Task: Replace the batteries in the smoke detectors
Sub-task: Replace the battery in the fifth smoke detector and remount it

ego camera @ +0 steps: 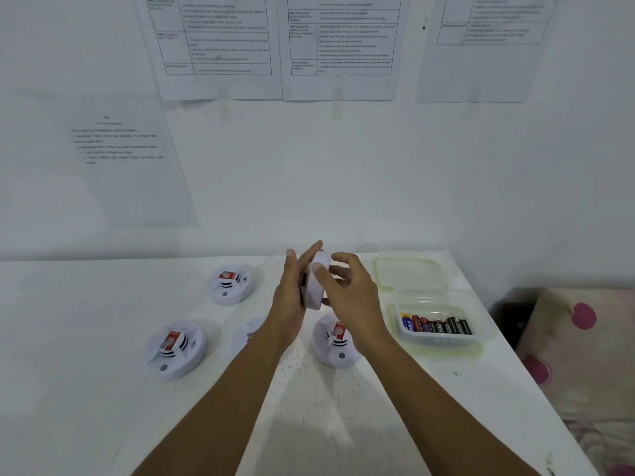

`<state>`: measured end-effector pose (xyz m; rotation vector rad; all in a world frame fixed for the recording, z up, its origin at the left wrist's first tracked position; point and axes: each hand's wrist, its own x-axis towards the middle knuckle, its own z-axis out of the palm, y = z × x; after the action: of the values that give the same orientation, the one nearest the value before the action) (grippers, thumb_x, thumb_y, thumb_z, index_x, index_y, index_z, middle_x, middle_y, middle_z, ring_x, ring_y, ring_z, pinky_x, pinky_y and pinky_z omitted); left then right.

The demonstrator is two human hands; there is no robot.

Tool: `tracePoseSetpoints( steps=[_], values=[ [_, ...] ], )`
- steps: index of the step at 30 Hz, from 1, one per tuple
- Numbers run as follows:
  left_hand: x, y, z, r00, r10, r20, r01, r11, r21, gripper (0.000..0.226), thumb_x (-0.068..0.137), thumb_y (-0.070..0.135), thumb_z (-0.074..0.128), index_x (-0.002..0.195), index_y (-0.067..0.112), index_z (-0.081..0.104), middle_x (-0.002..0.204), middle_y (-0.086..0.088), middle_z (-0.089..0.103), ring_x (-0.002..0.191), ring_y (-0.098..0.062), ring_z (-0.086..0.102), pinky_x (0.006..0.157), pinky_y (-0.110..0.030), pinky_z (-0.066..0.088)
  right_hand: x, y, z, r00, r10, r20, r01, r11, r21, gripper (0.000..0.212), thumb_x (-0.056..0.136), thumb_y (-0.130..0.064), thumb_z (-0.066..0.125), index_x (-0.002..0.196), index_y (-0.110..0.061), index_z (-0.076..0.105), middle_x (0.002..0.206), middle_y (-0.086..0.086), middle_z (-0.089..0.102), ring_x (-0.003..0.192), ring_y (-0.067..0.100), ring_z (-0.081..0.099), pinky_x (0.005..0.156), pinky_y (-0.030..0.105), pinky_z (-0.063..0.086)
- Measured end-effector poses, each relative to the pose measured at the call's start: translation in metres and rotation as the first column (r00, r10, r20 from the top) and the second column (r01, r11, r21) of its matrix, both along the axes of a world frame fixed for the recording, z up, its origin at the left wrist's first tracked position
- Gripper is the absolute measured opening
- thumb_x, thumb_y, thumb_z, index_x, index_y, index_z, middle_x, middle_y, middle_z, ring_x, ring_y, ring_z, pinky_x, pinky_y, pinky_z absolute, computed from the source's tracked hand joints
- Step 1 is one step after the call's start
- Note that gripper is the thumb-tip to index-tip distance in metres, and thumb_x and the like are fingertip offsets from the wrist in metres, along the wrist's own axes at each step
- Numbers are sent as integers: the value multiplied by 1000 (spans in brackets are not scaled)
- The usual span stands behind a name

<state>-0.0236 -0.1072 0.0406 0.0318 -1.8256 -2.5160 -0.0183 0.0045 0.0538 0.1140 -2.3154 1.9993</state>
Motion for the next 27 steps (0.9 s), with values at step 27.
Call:
tracePoseSetpoints(
  steps=[27],
  values=[
    [2, -24, -17, 976, 40, -214, -129, 897, -422, 40, 88, 16, 71, 127, 21, 62, 119, 4, 69, 102, -16, 68, 86, -31, 58, -16, 46, -16, 975, 165, -151, -128, 965, 229, 57, 73, -18, 83, 118, -31, 51, 111, -16, 62, 76, 13, 72, 72, 33, 60]
  ],
)
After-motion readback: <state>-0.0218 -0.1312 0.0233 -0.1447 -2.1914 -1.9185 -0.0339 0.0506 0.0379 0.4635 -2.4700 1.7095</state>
